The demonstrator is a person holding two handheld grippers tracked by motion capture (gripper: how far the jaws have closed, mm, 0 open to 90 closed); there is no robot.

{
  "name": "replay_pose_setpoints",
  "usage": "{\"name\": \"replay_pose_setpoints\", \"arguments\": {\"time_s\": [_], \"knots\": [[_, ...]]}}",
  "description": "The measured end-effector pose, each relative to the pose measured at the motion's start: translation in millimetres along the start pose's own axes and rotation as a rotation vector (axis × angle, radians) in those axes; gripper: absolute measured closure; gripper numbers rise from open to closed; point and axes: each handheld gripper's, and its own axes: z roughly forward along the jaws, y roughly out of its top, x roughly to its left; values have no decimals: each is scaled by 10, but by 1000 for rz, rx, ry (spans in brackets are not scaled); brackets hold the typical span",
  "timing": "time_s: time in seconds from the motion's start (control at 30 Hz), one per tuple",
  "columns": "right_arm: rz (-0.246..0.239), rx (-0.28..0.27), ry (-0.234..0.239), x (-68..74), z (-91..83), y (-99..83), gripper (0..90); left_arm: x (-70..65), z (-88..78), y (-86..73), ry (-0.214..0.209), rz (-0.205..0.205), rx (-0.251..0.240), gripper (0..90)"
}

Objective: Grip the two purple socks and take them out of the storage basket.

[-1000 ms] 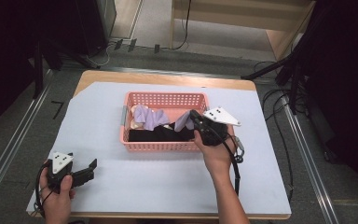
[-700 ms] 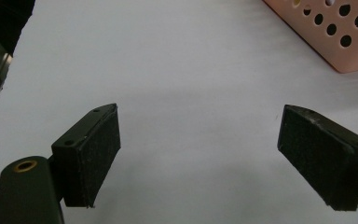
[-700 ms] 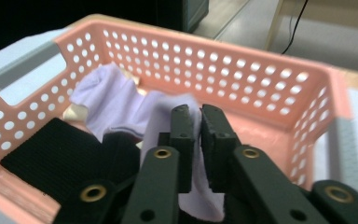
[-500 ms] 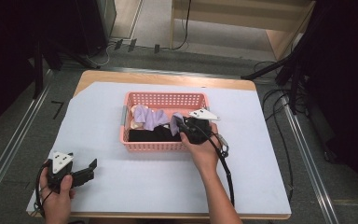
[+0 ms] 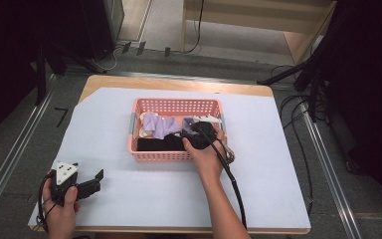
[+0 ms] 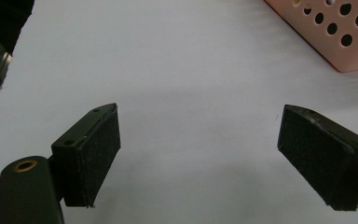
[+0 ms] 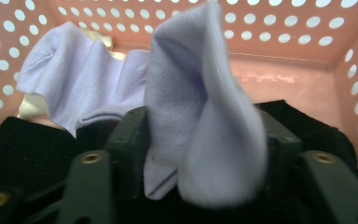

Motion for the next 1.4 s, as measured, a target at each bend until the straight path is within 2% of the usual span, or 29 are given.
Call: {"name": "replay_pose_setpoints", "arguments": {"time_s": [0.03, 0.1, 0.17, 0.3, 0.47, 0.53, 0.73, 0.87, 1.1, 1.4], "knots": [[-5, 13, 13, -9, 5, 0, 635, -1, 1, 0, 1, -1, -1, 143], [-20, 29, 1, -19, 7, -4, 765, 1, 1, 0, 0, -1, -1, 143], [-37, 28, 7, -39, -5, -4, 818, 1, 0, -1, -1, -4, -1, 143], [-52, -45, 20, -53, -76, 0, 834, 0, 1, -1, 0, -3, -2, 143], [-61, -143, 12, -66, -213, 37, 839, 0, 0, -1, 0, 0, -1, 143], [-54, -178, 29, -77, -276, 57, 840, 0, -1, -1, 0, 1, -1, 143], [-77, -292, 66, -99, -457, 96, 843, -4, 1, -1, 2, 2, -3, 143], [-85, -343, 86, -114, -533, 105, 843, -5, 0, -1, 4, 3, -1, 143], [-44, -424, 119, -163, -621, 135, 843, -4, -1, 0, 3, 3, 0, 143], [-20, -494, 116, -249, -737, 181, 843, -5, 0, -1, 3, 3, -2, 143]]}}
